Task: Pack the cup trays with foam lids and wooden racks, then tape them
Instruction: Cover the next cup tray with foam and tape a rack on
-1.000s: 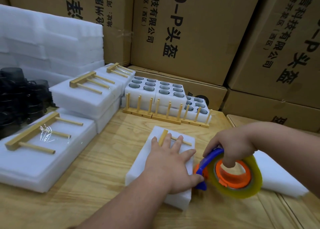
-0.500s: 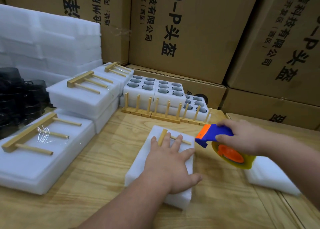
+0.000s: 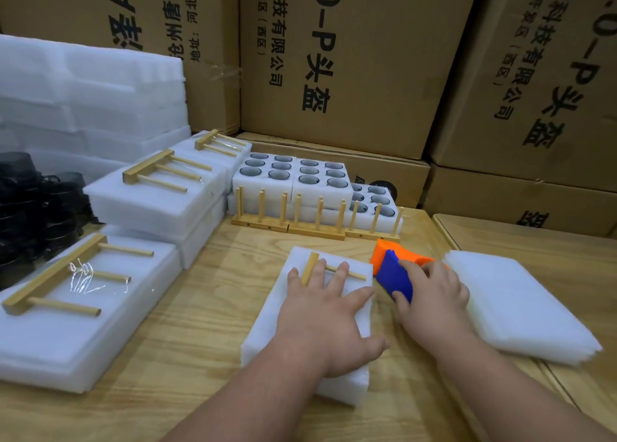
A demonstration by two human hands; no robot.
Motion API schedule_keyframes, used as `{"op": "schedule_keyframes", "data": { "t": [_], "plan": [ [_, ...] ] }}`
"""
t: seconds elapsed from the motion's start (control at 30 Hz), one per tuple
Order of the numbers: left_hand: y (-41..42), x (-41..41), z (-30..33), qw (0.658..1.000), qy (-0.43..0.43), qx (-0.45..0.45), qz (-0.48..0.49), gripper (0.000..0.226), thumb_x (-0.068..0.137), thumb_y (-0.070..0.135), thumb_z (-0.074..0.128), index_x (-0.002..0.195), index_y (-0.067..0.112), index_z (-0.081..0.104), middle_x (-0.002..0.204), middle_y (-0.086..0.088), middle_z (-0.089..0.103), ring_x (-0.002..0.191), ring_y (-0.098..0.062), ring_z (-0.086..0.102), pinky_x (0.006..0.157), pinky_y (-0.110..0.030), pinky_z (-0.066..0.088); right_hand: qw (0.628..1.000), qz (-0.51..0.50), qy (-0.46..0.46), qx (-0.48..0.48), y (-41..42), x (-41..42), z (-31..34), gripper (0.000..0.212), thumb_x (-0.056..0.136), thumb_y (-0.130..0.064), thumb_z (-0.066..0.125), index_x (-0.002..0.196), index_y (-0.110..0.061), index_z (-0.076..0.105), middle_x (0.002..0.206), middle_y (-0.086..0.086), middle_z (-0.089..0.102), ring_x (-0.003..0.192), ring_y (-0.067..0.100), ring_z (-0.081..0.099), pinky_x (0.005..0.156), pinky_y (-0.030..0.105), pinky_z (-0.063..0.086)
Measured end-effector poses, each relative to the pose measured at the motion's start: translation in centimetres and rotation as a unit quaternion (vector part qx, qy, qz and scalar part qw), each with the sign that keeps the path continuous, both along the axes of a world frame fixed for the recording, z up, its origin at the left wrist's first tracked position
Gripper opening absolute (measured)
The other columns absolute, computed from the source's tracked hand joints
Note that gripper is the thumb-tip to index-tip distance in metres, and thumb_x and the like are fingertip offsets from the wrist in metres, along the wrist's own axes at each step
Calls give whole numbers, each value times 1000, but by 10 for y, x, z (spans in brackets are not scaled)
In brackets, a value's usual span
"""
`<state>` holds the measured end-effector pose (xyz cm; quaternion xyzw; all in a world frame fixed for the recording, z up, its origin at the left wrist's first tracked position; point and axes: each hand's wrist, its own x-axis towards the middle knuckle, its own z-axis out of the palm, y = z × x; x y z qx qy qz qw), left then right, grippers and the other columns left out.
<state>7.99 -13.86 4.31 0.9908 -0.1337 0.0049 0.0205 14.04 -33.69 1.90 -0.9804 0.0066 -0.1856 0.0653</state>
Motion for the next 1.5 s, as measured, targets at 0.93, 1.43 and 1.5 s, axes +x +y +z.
{"op": "schedule_keyframes", "data": {
  "t": [0.93, 1.43, 1.5],
  "plan": [
    [0, -1, -1, 1000, -14, -24, 2, 94, 69, 91, 29, 154, 59, 4, 171, 6, -7, 156, -27, -17, 117, -64, -8, 884, -24, -15, 466, 67, -8, -19, 12, 102, -19, 49, 101, -19, 61, 85, -11, 63, 84, 18, 62, 68, 34, 45],
    [7, -2, 23, 977, 55, -208, 12, 82, 78, 90, 25, 152, 63, 2, 169, 16, -12, 155, -12, -19, 123, -57, -10, 962, -32, 26, 271, 56, -33, -29, 8, 98, -37, 48, 105, -33, 50, 86, -8, 63, 86, 24, 65, 69, 38, 51],
    [17, -3, 38, 914, 62, -399, 41, 80, 75, 83, 38, 150, 64, 19, 170, 19, 0, 155, -6, -10, 125, -53, -5, 962, -35, 7, 271, 55, -35, -29, 8, 97, -35, 48, 102, -31, 54, 84, -7, 65, 83, 23, 64, 67, 38, 51]
  ]
}}
